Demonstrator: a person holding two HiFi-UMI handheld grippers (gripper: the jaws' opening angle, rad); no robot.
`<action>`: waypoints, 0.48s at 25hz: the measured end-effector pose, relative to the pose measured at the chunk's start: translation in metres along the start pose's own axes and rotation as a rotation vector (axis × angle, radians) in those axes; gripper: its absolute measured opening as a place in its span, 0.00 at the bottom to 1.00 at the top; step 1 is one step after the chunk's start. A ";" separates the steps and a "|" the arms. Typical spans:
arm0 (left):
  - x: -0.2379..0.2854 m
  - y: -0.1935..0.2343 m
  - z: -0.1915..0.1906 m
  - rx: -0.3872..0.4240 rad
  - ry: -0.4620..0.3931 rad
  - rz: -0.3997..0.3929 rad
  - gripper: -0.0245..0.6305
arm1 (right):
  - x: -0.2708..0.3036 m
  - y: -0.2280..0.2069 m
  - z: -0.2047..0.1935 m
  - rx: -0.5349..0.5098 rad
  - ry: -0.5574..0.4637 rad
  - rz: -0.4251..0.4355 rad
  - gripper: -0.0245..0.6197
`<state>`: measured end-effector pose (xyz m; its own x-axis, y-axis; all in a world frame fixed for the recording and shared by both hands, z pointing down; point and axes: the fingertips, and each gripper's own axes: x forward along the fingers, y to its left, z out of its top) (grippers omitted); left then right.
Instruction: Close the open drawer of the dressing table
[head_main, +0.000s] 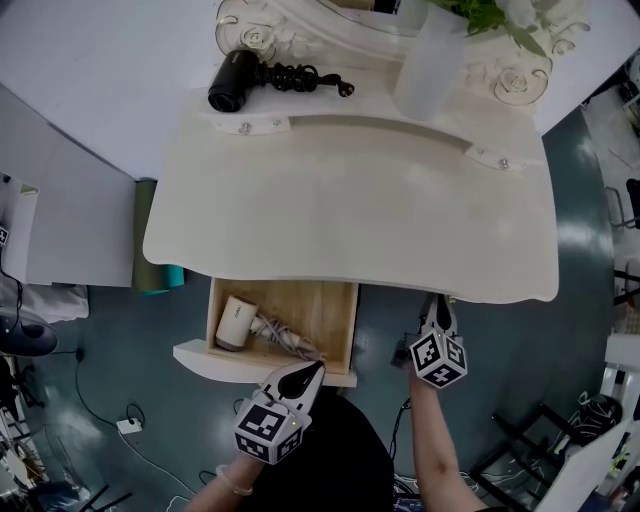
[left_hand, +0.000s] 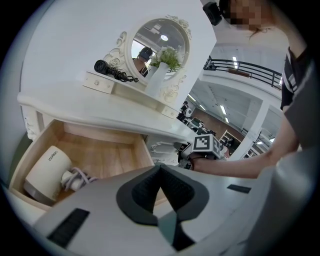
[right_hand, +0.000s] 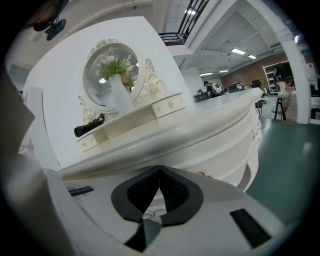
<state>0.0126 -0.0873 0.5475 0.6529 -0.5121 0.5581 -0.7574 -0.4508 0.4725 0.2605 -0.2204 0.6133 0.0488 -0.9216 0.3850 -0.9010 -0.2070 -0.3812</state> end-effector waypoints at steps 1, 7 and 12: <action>-0.001 0.001 0.000 -0.001 -0.002 0.002 0.07 | 0.000 0.000 0.000 -0.001 -0.001 -0.002 0.08; -0.005 0.001 -0.003 -0.004 -0.009 0.004 0.07 | 0.000 0.001 0.000 -0.006 0.003 0.000 0.08; -0.006 -0.003 -0.004 0.006 -0.018 -0.003 0.07 | -0.003 -0.001 0.002 -0.024 0.018 -0.011 0.08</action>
<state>0.0113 -0.0801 0.5456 0.6556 -0.5238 0.5439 -0.7551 -0.4568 0.4703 0.2623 -0.2176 0.6112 0.0516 -0.9131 0.4045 -0.9106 -0.2094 -0.3564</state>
